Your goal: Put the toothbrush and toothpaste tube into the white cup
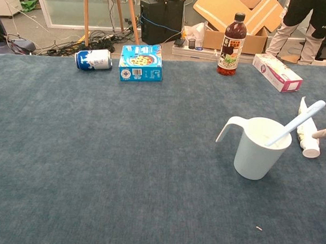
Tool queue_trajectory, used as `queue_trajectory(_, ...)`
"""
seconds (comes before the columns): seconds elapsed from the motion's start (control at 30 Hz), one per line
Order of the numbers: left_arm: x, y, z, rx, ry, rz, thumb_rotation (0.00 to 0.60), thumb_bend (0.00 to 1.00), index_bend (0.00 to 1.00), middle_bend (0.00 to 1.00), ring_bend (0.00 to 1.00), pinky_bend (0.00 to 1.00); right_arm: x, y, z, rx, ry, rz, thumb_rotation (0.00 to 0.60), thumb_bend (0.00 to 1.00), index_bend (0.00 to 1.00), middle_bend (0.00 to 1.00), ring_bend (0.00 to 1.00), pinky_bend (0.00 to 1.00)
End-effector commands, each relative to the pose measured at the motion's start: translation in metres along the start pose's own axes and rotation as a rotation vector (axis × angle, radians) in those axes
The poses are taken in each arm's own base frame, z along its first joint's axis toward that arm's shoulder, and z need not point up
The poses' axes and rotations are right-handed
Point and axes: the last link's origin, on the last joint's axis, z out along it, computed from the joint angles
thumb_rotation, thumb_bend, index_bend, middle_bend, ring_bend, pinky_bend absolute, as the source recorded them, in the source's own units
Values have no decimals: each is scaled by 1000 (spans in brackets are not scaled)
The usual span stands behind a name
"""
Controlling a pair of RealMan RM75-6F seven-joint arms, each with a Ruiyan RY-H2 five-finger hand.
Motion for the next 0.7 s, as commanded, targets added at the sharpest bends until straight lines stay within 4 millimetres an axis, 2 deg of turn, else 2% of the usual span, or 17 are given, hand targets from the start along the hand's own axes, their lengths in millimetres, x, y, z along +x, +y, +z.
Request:
queue_trajectory(0.03, 0, 0, 0, 0, 1, -1, 600, 2, 659, 544, 437, 408, 4, -1, -5, 17, 13, 6, 600, 331, 79, 1000, 1000, 1000)
queue_trajectory(0.4, -1, 1, 0, -2, -2, 3, 600, 2, 659, 544, 437, 408, 17, 12, -19, -4, 65, 7, 600, 331, 79, 1000, 1000, 1000)
queue_trajectory(0.7, -2, 0, 0, -1, -7, 5, 600, 2, 659, 544, 437, 408, 16, 20, -5, -47, 41, 16, 600, 331, 79, 1000, 1000, 1000)
